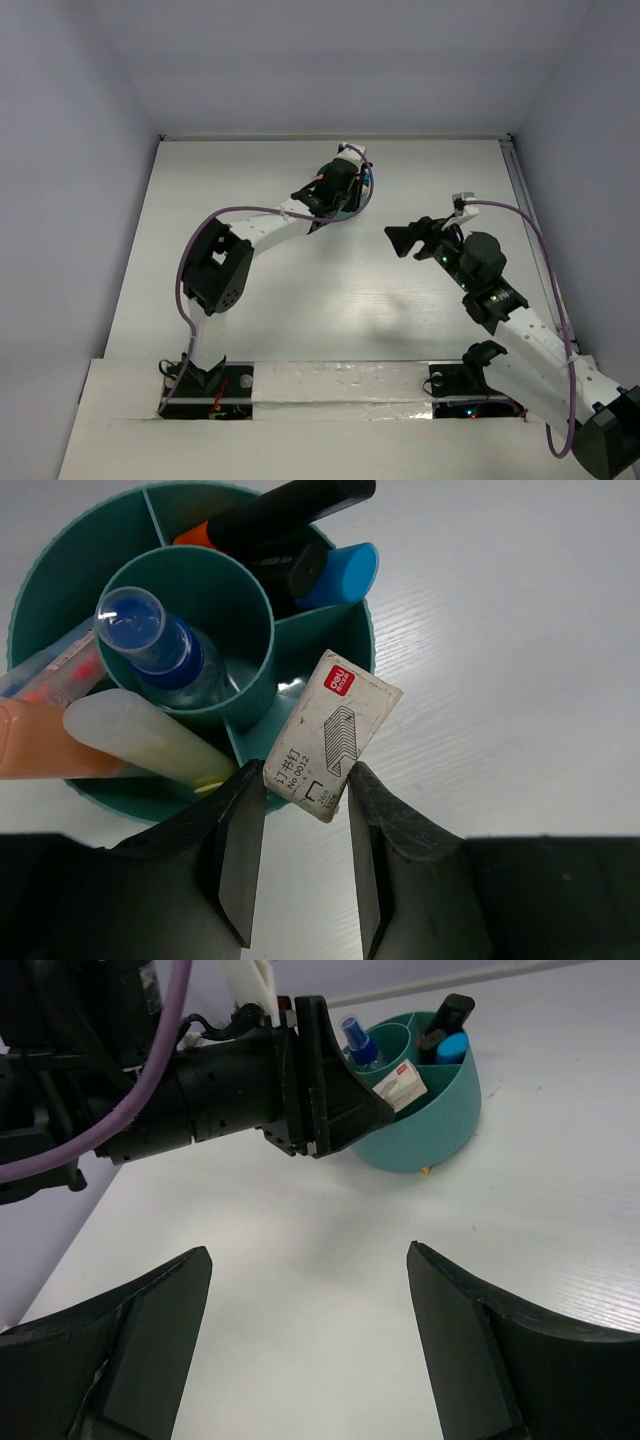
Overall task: Sort the stationery into containers
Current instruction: Place the stationery in the storage box.
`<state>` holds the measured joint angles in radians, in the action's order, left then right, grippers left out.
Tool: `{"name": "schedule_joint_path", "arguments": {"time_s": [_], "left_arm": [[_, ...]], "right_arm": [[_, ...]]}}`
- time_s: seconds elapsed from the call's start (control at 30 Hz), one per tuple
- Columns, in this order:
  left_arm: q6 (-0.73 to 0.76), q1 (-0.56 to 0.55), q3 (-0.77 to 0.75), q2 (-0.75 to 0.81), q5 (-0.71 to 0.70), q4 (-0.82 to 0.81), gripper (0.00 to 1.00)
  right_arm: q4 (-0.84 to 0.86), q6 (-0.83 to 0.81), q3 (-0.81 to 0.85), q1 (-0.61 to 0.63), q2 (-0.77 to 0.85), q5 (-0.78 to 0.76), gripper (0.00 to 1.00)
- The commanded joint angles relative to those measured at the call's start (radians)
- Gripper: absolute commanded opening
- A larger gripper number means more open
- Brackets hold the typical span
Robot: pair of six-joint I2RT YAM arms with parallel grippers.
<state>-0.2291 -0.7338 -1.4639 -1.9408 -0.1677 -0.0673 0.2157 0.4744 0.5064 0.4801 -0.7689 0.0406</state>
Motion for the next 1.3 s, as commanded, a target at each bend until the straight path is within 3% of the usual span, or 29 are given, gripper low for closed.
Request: {"name": "schedule_joint_path", "arguments": {"time_s": [0.0,0.37,0.6,0.73,1.0,1.27], "left_arm": [[0.02,-0.001,-0.076,0.014,-0.007,0.017,0.0],[0.017,0.008,-0.079,-0.017,-0.039,0.018,0.0],[0.028,0.008,-0.11,-0.038,-0.075,0.034,0.06],[0.034,0.008,-0.127,-0.047,-0.078,0.04,0.15],[0.036,0.008,-0.104,-0.017,-0.095,0.024,0.41],[0.028,0.008,-0.064,0.037,-0.087,0.001,0.5]], "right_arm": [[0.013,-0.019,-0.012,0.009,0.014,-0.022,0.85],[0.017,-0.016,-0.012,0.009,0.01,-0.013,0.85],[0.021,-0.016,-0.014,0.009,0.008,-0.004,0.85],[0.024,-0.014,-0.012,0.009,0.006,0.001,0.85],[0.027,-0.016,-0.016,0.009,0.005,0.005,0.85],[0.028,-0.014,-0.014,0.009,0.005,0.007,0.85]]}}
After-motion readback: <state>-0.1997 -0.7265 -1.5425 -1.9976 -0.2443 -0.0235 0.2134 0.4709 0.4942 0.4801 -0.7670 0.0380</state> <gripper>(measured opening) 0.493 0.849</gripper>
